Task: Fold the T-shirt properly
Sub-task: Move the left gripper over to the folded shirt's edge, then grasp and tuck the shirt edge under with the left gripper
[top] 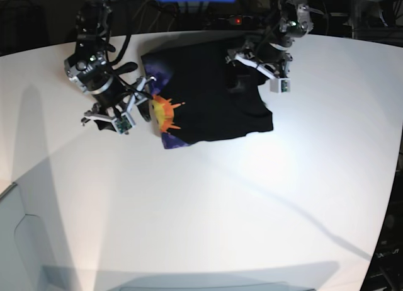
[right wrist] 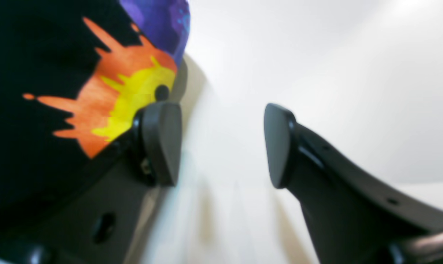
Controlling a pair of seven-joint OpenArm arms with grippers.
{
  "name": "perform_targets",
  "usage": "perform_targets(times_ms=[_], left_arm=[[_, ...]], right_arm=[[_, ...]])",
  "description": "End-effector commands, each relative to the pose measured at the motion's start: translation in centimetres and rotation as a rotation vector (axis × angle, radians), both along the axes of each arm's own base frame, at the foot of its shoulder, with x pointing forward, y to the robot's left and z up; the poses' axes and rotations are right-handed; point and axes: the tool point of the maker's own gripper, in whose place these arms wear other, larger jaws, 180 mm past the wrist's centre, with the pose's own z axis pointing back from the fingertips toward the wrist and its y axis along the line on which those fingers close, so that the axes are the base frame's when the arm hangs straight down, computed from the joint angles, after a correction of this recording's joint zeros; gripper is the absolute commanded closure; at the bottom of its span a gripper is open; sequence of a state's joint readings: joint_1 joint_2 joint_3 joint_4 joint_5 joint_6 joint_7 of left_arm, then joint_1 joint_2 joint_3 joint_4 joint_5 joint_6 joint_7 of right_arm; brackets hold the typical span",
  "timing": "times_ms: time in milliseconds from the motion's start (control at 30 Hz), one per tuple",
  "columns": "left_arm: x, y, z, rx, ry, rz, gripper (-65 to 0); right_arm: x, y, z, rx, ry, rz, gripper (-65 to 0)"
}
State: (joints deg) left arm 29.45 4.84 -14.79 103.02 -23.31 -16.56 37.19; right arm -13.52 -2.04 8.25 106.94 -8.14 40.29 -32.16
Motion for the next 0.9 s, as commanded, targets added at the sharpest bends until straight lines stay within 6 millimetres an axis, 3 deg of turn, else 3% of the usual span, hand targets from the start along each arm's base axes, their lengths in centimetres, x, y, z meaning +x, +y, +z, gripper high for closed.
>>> perform_targets(times_ms=[0, 133, 200, 433, 600, 700, 867], left_arm=[[0.6, 0.0, 0.2, -0.009, -0.019, 0.007, -44.2], [0.5, -0.6, -1.1, -0.022, 0.012, -0.008, -43.6], [0.4, -0.7, -1.3, -0.024, 0.019, -0.009, -39.5], [2.9, -0.5, -0.2, -0.010, -0.037, -0.017, 0.0], [5.4, -0.9, -0.7, 0.046, -0.010, -0.161, 0.0], [6.9, -2.8, -1.6, 0.113, 0.042, -0.356, 0.0], [10.5, -6.1, -0.9, 0.294, -0.014, -0.683, 0.0]], right_arm=[[0.7, 0.1, 1.3, 0.020, -0.050, -0.002, -36.0], [0.8, 0.1, 1.4, 0.018, -0.053, -0.003, -35.9], [0.9, -0.5, 1.4, 0.012, -0.054, -0.017, -35.9], [3.1, -6.0, 3.3, -0.016, -0.121, -0.176, -35.9], [3.5, -9.8, 4.3, -0.021, -0.152, -0.300, -35.9], [3.1, -11.6, 4.3, -0.032, -0.152, -0.351, -35.9], [2.4, -13.7, 4.3, -0.047, -0.148, -0.412, -35.9]])
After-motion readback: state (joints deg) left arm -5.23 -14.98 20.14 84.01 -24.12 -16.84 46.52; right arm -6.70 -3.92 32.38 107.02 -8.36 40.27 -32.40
